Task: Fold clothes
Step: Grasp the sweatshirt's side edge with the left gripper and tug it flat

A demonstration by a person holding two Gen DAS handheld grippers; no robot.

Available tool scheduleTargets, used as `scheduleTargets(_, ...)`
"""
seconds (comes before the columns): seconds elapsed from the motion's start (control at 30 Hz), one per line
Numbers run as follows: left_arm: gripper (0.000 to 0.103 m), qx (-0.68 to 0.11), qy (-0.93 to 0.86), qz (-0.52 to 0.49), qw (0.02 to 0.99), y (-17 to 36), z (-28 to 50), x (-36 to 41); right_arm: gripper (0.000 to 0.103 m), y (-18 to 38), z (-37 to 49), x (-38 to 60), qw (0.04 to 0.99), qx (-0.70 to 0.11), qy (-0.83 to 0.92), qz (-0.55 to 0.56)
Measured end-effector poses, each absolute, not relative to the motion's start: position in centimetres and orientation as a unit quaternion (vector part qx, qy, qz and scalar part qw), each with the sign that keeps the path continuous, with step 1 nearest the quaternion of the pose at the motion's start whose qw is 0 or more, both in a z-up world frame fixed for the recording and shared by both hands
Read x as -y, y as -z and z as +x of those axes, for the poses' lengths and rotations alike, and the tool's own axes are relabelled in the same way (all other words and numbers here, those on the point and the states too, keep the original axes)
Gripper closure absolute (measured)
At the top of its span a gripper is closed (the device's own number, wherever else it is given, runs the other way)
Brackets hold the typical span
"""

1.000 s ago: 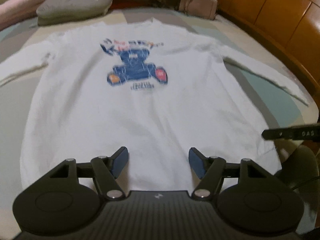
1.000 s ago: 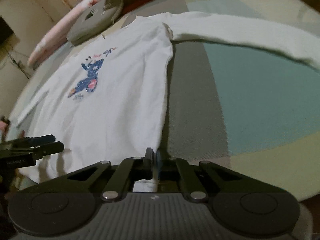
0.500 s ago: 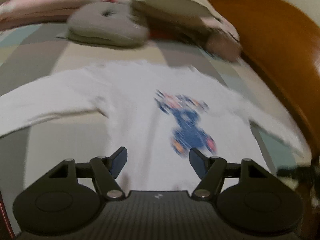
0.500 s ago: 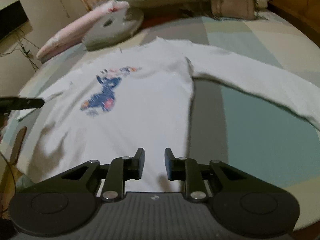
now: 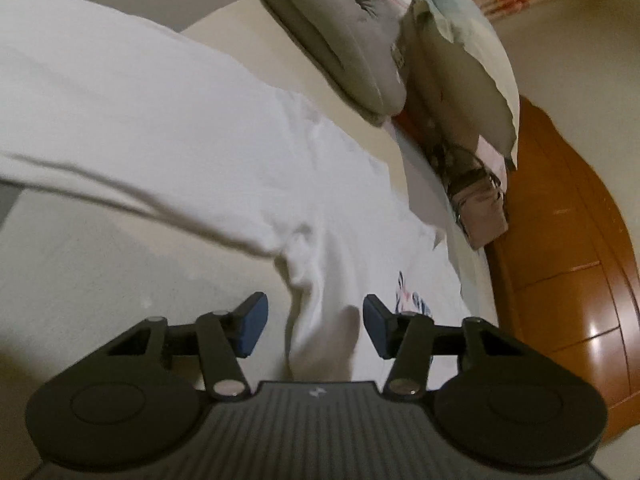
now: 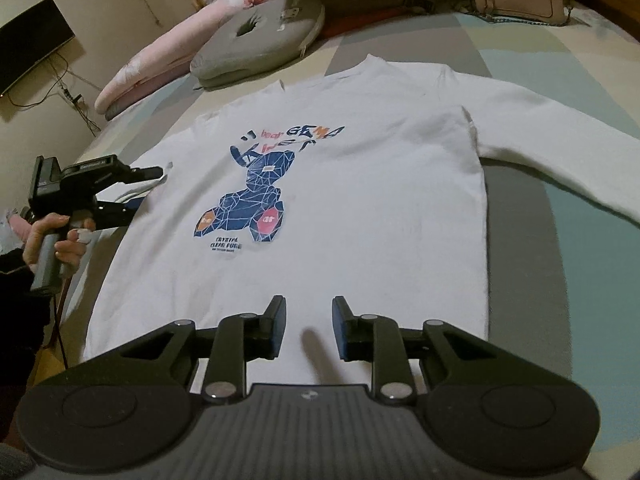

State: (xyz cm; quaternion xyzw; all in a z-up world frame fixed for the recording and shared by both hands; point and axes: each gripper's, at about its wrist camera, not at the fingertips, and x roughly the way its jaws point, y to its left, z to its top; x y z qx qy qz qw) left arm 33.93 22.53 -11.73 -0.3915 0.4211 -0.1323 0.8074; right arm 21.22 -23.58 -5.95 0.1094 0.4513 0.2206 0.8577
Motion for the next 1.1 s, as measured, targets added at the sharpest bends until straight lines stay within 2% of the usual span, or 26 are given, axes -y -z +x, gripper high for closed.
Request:
scheduleTargets(0.1,0.059,-0.417,0.132,-0.381,0.814,12.1,35.6,-22.0,0.07,6.0,21.5,23.5,0.859,-0.448,-0.217,0.116)
scheduleTargets(0.17,0.077,-0.413,0.121,-0.38,0.819,12.4,36.5,-22.0,0.068,6.0,21.7,23.5,0.861,-0.446,-0.215,0.12)
scheduleTargets(0.3,0.087,-0.402,0.112,-0.443,0.793,14.0,35.9,-23.3,0.066,6.2,21.9,23.6,0.861,-0.444,-0.212,0.128)
scheduleTargets(0.33,0.092,-0.4,0.113,-0.458,0.786,14.5,35.5,-23.6,0.063,6.2,21.8,23.8,0.861,-0.445,-0.211,0.129)
scheduleTargets(0.43,0.092,-0.393,0.117,-0.461,0.787,14.9,35.0,-23.6,0.056,6.3,21.6,24.2,0.863,-0.445,-0.203,0.13)
scheduleTargets(0.67,0.097,-0.405,0.078,-0.352,0.841,11.7,36.2,-22.1,0.056,6.2,21.3,24.6,0.865,-0.444,-0.196,0.131)
scheduleTargets(0.97,0.094,-0.428,0.066,-0.24,0.869,9.4,37.6,-21.4,0.055,6.4,21.4,24.4,0.865,-0.445,-0.198,0.123)
scheduleTargets(1.1,0.094,-0.429,0.064,-0.233,0.871,9.4,35.9,-21.7,0.054,6.2,21.0,24.4,0.865,-0.443,-0.201,0.123)
